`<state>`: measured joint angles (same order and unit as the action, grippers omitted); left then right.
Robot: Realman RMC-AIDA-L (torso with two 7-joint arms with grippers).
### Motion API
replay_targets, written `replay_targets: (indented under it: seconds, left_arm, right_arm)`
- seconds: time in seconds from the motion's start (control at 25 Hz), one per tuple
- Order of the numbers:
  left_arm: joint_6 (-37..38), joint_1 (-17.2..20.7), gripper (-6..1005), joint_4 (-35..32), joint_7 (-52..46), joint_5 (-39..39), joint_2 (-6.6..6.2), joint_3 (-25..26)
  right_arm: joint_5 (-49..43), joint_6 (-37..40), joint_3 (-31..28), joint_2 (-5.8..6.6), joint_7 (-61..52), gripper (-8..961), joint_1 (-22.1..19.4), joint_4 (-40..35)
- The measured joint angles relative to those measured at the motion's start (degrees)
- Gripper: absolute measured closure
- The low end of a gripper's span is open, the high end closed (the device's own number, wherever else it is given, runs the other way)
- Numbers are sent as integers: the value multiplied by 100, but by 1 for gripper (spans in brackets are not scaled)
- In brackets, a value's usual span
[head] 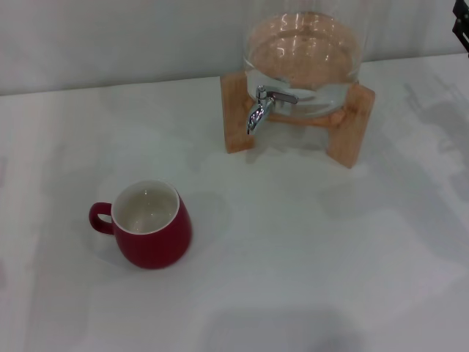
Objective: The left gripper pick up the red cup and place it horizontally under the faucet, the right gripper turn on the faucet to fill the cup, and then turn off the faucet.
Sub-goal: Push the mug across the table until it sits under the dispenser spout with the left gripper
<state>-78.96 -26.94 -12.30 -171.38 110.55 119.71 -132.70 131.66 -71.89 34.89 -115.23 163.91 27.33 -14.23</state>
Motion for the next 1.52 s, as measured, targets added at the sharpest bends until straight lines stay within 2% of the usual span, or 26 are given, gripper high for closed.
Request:
replay_targets:
  seconds: [0.68, 1.0, 1.24, 1.52]
  left_arm:
    - [277, 560, 167, -331, 36, -55, 59, -1052]
    - [394, 720, 166, -521, 174, -57, 51, -2109]
    - [392, 946, 166, -819, 757, -32, 48, -2279]
    - [317, 1147, 167, -1002, 889, -19, 44, -2506]
  right_arm:
    - [0, 168, 0, 20, 0, 290, 192, -72]
    - [0, 270, 0, 27, 1, 290, 300, -71]
    - [0, 290, 0, 30, 80, 290, 377, -76]
    - [0, 292, 0, 45, 111, 290, 392, -132]
